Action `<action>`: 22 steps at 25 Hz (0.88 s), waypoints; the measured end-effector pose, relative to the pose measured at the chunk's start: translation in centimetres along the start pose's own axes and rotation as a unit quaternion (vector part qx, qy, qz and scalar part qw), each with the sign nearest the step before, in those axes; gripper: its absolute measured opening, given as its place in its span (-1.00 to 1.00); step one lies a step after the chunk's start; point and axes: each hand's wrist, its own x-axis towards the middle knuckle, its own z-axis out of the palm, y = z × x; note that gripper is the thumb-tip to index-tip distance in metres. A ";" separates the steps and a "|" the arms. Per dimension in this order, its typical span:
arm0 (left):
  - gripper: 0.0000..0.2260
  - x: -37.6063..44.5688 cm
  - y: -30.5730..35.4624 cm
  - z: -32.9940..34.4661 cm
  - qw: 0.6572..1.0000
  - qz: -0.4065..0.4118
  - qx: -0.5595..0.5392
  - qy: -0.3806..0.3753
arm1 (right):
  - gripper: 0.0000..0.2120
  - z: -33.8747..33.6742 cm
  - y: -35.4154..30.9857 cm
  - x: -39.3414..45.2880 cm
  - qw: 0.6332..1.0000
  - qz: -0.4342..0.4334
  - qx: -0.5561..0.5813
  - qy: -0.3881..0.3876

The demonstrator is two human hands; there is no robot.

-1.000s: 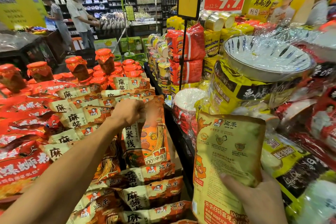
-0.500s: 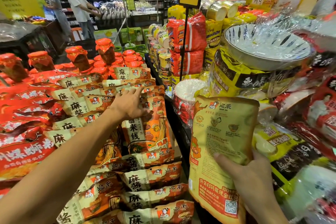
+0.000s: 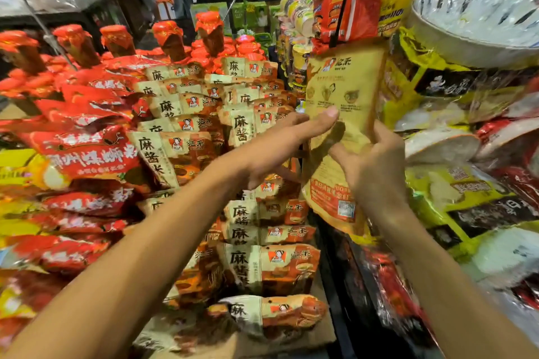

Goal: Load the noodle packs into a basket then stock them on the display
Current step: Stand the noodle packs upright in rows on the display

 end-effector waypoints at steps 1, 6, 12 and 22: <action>-0.22 -0.8 -0.2 0.1 0.999 0.012 -0.034 0.001 | -0.72 0.7 0.0 -0.1 1.000 -0.019 -0.002 -0.019; -0.42 -3.8 -1.3 -0.2 0.994 0.095 -0.026 0.051 | -0.41 2.2 -0.5 -1.0 0.972 -0.055 0.022 -0.227; -0.75 -5.7 -1.9 -0.4 0.964 0.135 -0.117 0.199 | -0.50 0.4 -1.9 -0.2 0.929 -0.067 0.103 -0.349; -0.73 -9.3 -3.0 2.4 0.922 0.164 -0.285 0.205 | -0.04 -1.1 -0.6 -3.1 0.973 0.005 0.090 -0.213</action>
